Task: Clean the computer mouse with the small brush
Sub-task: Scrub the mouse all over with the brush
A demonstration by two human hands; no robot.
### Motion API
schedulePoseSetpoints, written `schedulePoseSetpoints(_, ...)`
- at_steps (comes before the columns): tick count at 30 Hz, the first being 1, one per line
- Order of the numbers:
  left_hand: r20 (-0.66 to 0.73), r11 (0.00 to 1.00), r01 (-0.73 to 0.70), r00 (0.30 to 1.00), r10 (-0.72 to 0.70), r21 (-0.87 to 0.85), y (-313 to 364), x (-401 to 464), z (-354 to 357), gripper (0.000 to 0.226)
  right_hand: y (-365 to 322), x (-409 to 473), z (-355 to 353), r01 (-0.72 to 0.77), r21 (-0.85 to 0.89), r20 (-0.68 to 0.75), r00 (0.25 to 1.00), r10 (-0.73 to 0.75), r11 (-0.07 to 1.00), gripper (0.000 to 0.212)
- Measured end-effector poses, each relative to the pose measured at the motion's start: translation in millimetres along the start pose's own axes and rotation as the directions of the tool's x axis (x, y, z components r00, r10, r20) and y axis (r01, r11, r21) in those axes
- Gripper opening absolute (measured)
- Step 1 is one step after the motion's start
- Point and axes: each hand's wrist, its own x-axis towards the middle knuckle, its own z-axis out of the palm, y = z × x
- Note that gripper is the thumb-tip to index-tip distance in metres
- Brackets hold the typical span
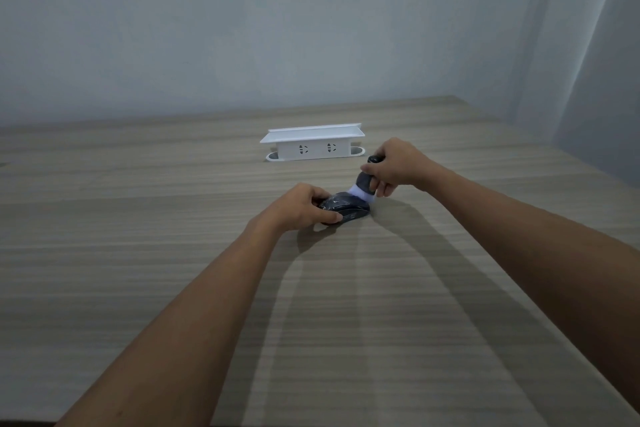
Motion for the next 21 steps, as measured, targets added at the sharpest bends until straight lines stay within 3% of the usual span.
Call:
schedulePoseSetpoints(5,0.003,1.0,0.001,1.0,-0.001,0.028,2,-3,0,0.037,-12,2,3,-0.003,0.196,0.082,0.997,-0.013,0.981,0.02)
schedulePoseSetpoints(13,-0.012,0.999,-0.02,1.0,0.02,0.035,4,-5,2,0.032,-1,-1,2,-0.054,-0.047,0.012,0.998,0.055,0.997,0.032)
schedulePoseSetpoints(21,-0.005,0.999,-0.028,1.0,0.028,0.04,4,-5,2,0.032,-12,-2,-3,-0.007,0.106,0.091,0.996,-0.003,0.994,0.018)
